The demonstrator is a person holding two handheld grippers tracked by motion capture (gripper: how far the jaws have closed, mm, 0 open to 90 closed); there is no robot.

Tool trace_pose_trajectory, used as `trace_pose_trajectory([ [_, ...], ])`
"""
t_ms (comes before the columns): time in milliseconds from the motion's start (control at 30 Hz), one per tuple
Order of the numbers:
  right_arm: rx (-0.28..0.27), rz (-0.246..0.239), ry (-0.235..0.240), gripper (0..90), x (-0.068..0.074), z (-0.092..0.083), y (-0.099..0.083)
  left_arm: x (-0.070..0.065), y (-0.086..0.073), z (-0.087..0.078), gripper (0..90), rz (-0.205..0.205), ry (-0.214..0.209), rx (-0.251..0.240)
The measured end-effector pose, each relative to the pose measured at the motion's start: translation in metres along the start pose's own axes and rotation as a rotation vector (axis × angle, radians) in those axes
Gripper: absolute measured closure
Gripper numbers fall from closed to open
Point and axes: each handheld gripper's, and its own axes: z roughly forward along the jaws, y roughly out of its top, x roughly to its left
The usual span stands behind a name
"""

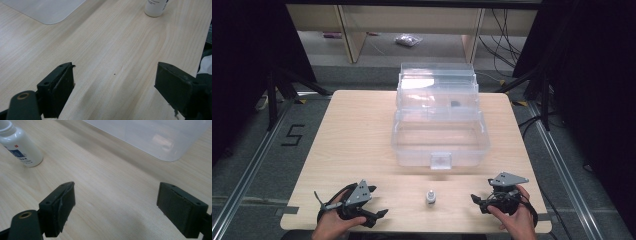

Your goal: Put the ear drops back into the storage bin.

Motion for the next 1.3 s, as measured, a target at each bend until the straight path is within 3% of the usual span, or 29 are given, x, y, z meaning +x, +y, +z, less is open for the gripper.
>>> trace_pose_trajectory([
  [100, 0.0, -0.024, -0.001, 15.8, -0.001, 0.001, 0.0, 0.0, 0.0, 0.0, 15.1, 0.002, -0.003, 0.003],
  [167, 0.007, -0.003, 0.001, 15.9, 0.0, 0.001, 0.0, 0.0, 0.0, 0.0, 15.1, 0.008, 0.002, 0.006],
  [200, 0.007, -0.006, 0.001, 15.9, 0.0, 0.001, 0.0, 0.0, 0.0, 0.0, 15.1, -0.01, 0.001, 0.001],
  [367, 0.005, -0.056, 0.007, 16.2, -0.001, 0.002, 0.001, 0.0, 0.0, 0.0, 15.1, 0.0, 0.001, 0.006],
  [400, 0.011, -0.023, 0.002, 16.9, 0.003, 0.002, 0.001, 0.001, 0.0, 0.0, 15.1, 0.012, 0.001, 0.006],
  [433, 0.009, -0.047, 0.003, 16.9, 0.002, 0.001, 0.002, 0.001, 0.0, 0.0, 15.1, 0.013, 0.002, 0.006],
  [500, 0.013, -0.044, 0.006, 17.0, 0.003, 0.001, 0.003, 0.001, 0.0, 0.0, 15.1, 0.013, 0.002, 0.006],
  [533, 0.0, -0.069, 0.0, 17.0, 0.002, 0.002, 0.004, 0.0, 0.0, 0.001, 15.1, -0.009, 0.002, 0.006],
  [567, 0.027, -0.049, 0.01, 17.0, 0.004, 0.001, 0.004, 0.001, 0.0, 0.0, 15.1, 0.016, 0.003, 0.007],
  [600, 0.029, -0.036, 0.01, 17.1, 0.007, 0.002, 0.004, 0.001, 0.0, 0.0, 15.1, 0.012, 0.002, 0.007],
  [633, 0.013, -0.081, 0.014, 17.2, 0.005, 0.002, 0.005, 0.001, 0.0, 0.0, 15.1, 0.012, 0.002, 0.007],
  [733, 0.01, -0.102, 0.021, 17.7, 0.007, 0.003, 0.007, 0.0, 0.0, 0.001, 15.1, -0.006, -0.004, -0.003],
  [933, 0.041, -0.106, 0.038, 18.9, 0.013, 0.003, 0.01, 0.0, 0.0, 0.001, 15.1, -0.003, -0.002, -0.001],
  [1300, 0.072, -0.176, 0.07, 20.3, 0.026, 0.011, 0.022, 0.002, 0.0, 0.0, 15.1, 0.007, 0.003, 0.012],
])
